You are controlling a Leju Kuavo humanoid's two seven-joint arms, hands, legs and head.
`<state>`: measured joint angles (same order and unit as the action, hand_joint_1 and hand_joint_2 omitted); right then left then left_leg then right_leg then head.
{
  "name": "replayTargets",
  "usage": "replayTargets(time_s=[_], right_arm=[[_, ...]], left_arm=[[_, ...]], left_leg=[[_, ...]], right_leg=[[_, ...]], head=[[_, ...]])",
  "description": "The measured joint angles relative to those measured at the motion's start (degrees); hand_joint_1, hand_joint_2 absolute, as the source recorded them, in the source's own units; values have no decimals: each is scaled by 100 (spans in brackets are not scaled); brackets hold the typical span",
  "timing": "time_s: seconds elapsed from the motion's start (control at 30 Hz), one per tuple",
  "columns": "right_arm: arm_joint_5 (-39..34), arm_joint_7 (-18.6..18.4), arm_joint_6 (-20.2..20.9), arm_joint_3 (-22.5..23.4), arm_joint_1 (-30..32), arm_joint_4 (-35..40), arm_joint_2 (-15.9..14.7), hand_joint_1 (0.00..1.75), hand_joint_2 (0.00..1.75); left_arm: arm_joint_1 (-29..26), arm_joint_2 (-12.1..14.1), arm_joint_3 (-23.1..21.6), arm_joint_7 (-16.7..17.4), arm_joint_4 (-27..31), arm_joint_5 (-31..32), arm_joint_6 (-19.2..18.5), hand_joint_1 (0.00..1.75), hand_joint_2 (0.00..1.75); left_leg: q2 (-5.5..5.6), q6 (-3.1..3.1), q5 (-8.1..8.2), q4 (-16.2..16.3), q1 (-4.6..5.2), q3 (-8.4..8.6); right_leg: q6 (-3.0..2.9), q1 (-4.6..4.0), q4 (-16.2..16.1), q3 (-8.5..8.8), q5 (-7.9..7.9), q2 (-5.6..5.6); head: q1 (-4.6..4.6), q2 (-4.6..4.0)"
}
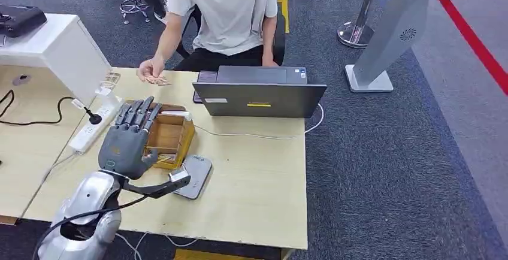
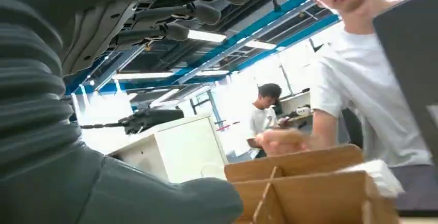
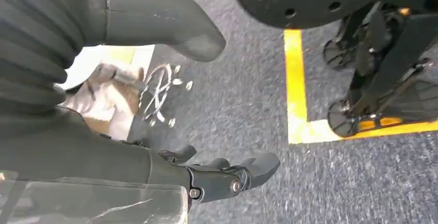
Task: Pass the card to the sensor for recognition and then transmit it.
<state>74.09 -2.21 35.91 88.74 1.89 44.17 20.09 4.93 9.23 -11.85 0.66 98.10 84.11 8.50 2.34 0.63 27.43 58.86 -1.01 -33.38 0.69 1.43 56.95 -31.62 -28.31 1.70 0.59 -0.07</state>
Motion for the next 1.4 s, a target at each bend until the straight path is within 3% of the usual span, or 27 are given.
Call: replayTargets(time_s=[0.2,0.33,0.67,1.0,1.27,1.4], right_arm=[[-113,-11,-92,24,15,-142,15,0,175],[-109,-13,-37,37,17,-170,17,0,175],[140,-2,175,72,11,-116,15,0,175],[286,42,228,74,7,-65,15,0,175],[606,158,284,74,-37,-6,15,0,175],[785,214,359,76,-57,40,15,0,175]], left_arm=[[-605,210,-374,35,461,-70,-79,0,175],[-806,373,-454,216,520,-295,-753,0,175],[-964,465,-306,597,360,-253,-1226,0,175],[-910,365,-98,658,172,-7,-1190,0,175],[-576,-40,258,564,-250,555,-341,0,175],[-372,-99,280,763,-495,571,-199,0,175]], left_leg=[[5,-1,-1,0,0,-1],[1,-1,-1,0,0,3],[6,-1,-1,0,0,2],[6,-1,-2,0,0,2],[7,-2,-4,1,0,2],[8,-2,-4,1,0,2]], right_leg=[[0,0,0,4,0,-6],[-2,0,0,5,2,-4],[-2,0,0,7,2,-10],[-2,0,0,7,2,-10],[-2,0,0,8,3,-11],[-2,0,0,7,3,-12]], head=[[-2,0],[0,0],[0,0],[0,0],[0,0],[-2,0]])
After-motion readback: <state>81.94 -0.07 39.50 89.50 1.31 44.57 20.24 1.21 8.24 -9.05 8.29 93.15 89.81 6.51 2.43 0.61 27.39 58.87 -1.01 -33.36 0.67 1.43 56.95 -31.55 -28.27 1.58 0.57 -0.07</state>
